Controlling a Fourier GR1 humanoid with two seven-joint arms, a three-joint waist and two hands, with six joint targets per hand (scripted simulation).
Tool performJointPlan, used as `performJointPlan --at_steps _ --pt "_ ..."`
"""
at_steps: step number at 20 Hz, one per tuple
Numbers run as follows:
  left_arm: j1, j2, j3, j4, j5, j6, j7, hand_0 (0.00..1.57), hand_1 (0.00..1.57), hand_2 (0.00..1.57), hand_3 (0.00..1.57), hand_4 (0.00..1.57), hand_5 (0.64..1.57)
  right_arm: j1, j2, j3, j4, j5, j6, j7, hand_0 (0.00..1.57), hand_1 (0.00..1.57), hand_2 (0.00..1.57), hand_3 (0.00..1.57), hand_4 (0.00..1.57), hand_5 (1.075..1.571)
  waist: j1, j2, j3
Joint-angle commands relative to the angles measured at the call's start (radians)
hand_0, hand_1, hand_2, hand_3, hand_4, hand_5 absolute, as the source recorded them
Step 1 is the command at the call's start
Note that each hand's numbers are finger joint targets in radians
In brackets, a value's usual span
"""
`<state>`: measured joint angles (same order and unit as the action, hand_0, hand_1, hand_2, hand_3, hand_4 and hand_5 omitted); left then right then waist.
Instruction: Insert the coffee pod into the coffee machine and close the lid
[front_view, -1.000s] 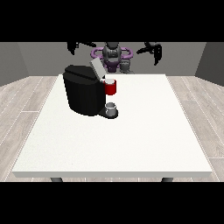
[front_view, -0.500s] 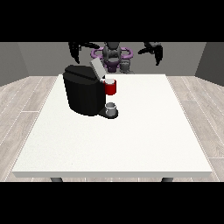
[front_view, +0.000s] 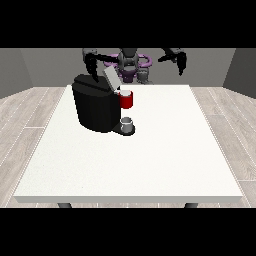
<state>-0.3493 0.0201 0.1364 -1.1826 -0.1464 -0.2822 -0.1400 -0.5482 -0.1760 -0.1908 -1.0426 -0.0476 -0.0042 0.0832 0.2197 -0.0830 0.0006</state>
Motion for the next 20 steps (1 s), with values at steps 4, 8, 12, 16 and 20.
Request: performJointPlan --at_steps 4,8,12,16,20 --pt "0.028 -0.008 -0.018 -0.092 -0.012 0.086 -0.044 0.00 0.00 0.00 0.00 0.36 1.571 -0.096 0.014 0.040 0.027 0.015 0.017 -0.037 0.00 0.00 0.00 0.00 0.00 1.571 -0.051 0.110 -0.0005" --pt "0.019 0.049 0.007 -0.181 0.056 0.025 0.103 0.00 0.00 0.00 0.00 0.38 1.571 -0.124 -0.007 0.044 0.053 0.020 0.041 -0.032 0.00 0.00 0.00 0.00 0.07 1.571 -0.043 0.096 -0.0004" --pt "0.094 0.063 -0.001 -0.212 0.055 0.014 0.025 0.00 0.00 0.00 0.00 0.31 1.571 -0.164 -0.016 0.032 0.081 0.025 0.023 -0.039 0.00 0.00 0.00 0.00 0.13 1.571 -0.023 0.130 -0.0006" --pt "0.133 0.063 -0.013 -0.236 0.029 0.044 0.028 0.00 0.00 0.00 0.00 0.30 1.571 -0.175 -0.003 0.071 0.076 0.069 0.000 -0.043 0.00 0.00 0.00 0.00 0.20 1.571 -0.020 0.117 -0.0006" --pt "0.055 0.074 0.000 -0.200 0.041 0.045 0.064 0.00 0.00 0.00 0.00 0.35 1.571 -0.286 0.024 0.118 0.057 0.100 -0.007 0.008 0.00 0.00 0.00 0.00 0.12 1.571 -0.021 0.153 -0.0008"
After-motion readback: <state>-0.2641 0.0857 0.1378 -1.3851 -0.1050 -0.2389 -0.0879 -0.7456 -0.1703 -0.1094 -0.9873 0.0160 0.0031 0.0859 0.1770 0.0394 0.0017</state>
